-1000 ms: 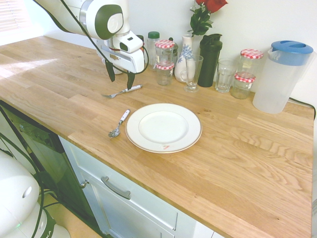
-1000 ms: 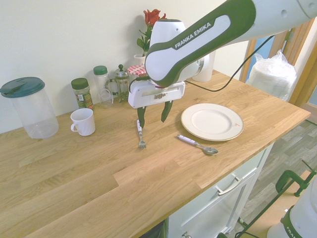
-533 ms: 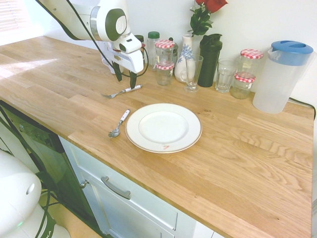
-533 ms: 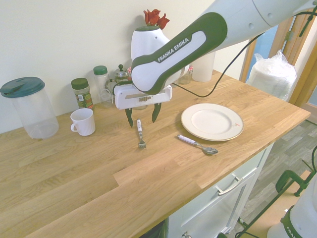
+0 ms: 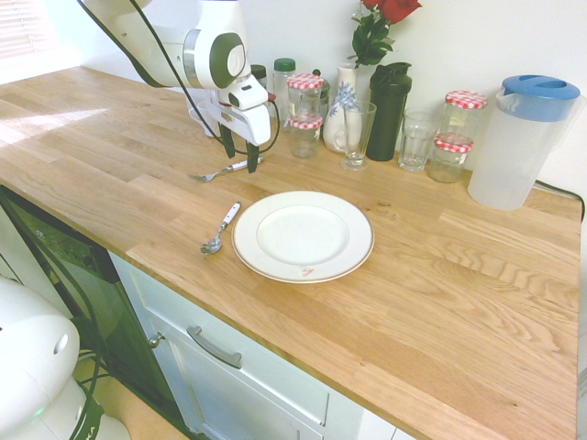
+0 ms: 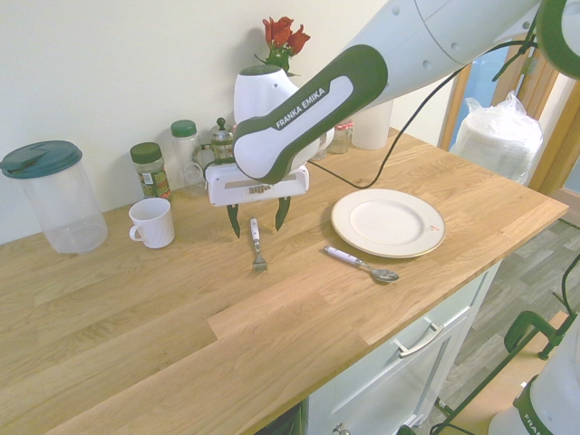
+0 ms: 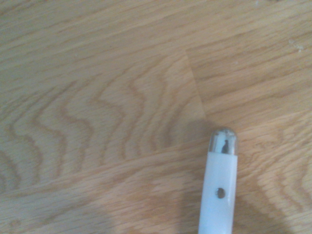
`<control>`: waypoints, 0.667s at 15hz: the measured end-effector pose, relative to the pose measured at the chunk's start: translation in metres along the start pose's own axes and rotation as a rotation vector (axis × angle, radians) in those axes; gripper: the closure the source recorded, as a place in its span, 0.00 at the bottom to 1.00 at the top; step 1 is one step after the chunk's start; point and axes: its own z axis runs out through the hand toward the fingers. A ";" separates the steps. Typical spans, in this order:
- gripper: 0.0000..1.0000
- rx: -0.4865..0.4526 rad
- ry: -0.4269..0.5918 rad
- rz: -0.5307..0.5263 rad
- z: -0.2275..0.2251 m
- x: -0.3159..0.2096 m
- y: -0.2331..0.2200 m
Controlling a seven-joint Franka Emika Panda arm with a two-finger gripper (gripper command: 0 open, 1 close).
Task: Put the fork into the plate
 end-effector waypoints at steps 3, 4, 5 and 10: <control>1.00 -0.003 0.001 0.002 0.003 -0.001 0.000; 1.00 -0.002 0.002 0.004 0.003 -0.001 -0.001; 1.00 -0.001 0.002 0.005 0.003 0.000 -0.001; 1.00 -0.001 0.001 0.006 0.007 0.001 -0.004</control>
